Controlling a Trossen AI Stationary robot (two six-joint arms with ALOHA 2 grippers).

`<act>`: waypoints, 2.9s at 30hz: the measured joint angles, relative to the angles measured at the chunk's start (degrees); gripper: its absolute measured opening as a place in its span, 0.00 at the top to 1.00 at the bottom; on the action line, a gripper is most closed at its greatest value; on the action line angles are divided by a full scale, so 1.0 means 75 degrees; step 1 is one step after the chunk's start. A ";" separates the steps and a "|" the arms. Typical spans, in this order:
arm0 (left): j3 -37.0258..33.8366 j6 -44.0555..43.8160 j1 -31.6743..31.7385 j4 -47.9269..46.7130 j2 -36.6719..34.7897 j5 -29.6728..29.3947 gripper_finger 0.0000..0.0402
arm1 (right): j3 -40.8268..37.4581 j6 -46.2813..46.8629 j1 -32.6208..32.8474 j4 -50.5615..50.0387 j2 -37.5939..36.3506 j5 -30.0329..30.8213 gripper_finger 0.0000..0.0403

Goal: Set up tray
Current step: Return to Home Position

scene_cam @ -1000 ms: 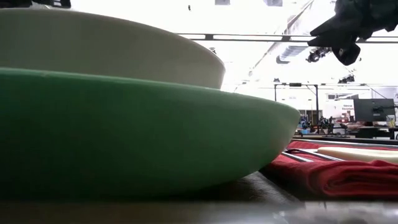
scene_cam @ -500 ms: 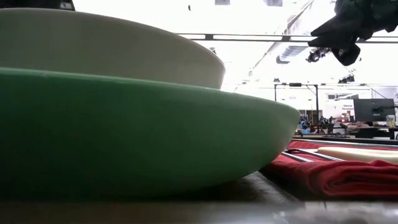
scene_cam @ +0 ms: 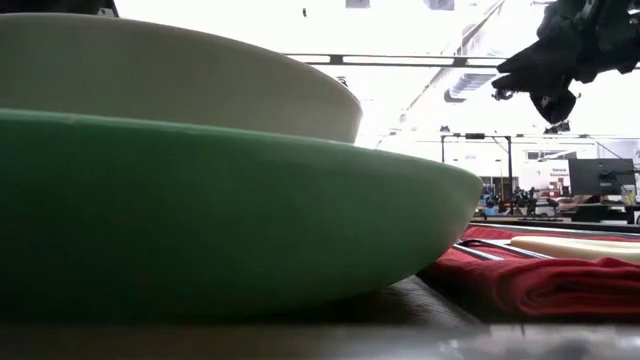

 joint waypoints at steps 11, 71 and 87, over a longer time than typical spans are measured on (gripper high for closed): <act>0.0003 0.0027 0.0000 -0.0236 -0.0288 -0.0205 0.66 | -0.0614 -0.0015 0.0000 -0.0007 -0.1490 0.0180 0.79; -0.1285 -0.0894 0.0003 0.0949 -0.0288 -0.0969 0.66 | -0.1710 -0.0349 -0.0032 0.0529 -0.1949 0.0455 0.79; -0.1282 -0.1040 0.0003 0.0386 -0.0288 -0.1611 0.66 | -0.1713 -0.0738 -0.0032 0.0525 -0.1948 0.0490 0.79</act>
